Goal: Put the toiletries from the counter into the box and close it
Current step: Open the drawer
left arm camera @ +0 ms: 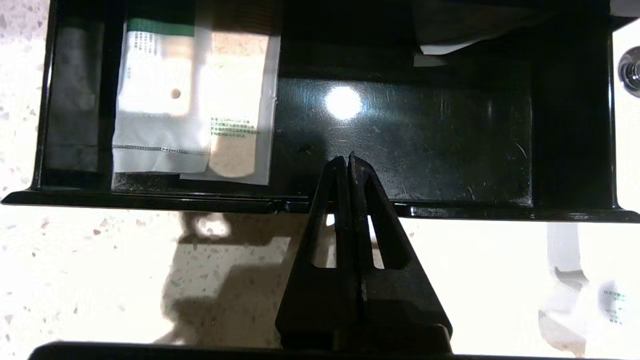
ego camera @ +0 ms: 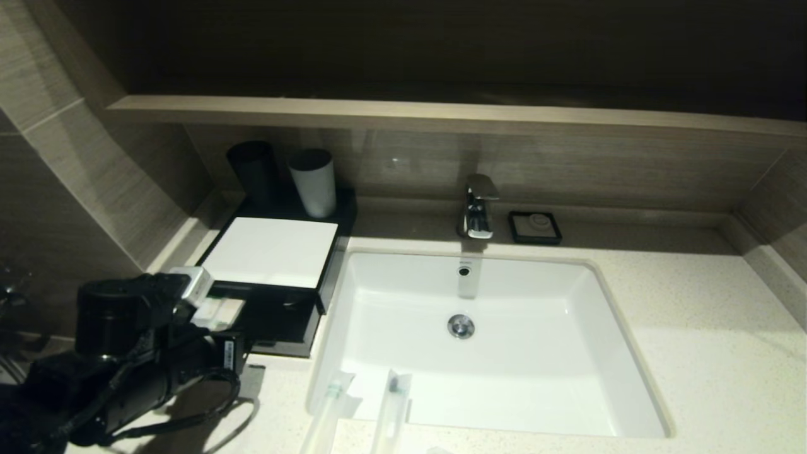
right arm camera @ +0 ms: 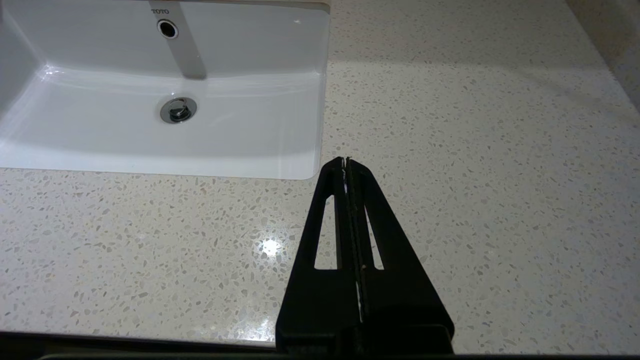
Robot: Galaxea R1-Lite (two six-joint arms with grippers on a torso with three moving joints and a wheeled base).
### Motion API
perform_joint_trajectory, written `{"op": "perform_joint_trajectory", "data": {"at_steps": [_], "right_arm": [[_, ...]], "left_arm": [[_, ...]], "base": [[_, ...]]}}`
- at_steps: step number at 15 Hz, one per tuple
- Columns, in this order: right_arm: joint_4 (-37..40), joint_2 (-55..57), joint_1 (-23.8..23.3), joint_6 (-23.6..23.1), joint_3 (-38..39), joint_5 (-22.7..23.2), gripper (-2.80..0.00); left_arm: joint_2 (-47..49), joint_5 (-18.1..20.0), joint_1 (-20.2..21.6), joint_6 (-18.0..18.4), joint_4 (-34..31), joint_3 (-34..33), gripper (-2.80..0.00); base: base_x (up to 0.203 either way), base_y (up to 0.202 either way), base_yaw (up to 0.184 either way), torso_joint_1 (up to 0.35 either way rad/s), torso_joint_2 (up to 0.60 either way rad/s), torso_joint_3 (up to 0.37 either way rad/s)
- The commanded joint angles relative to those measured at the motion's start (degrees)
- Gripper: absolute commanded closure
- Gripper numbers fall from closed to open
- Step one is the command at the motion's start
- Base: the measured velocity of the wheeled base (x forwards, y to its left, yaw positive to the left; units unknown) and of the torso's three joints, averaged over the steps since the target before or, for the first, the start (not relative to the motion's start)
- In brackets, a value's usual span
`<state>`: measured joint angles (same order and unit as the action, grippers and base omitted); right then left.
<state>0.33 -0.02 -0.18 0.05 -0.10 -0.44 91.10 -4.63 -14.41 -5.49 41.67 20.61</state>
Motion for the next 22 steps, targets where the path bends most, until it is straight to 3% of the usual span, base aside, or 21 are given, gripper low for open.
{"op": "perform_joint_trajectory", "data": {"at_steps": [1,14,22], "right_arm": [[0.0,-0.1,0.0,0.0,0.0,0.0,0.0],[0.0,0.0,0.0,0.0,0.0,0.0,0.0],[0.0,-0.1,0.0,0.0,0.0,0.0,0.0]], "left_arm": [[-1.4,0.0,0.0,-0.1,0.3,-1.4,0.0],[-6.0,0.1,-0.4,-0.1,0.1,-5.6,0.0],[-12.0,0.1,-0.4,-0.1,-5.6,-4.2,0.0]], "base": [[0.0,0.0,0.0,0.0,0.0,0.0],[0.0,0.0,0.0,0.0,0.0,0.0],[0.0,0.0,0.0,0.0,0.0,0.0]]}}
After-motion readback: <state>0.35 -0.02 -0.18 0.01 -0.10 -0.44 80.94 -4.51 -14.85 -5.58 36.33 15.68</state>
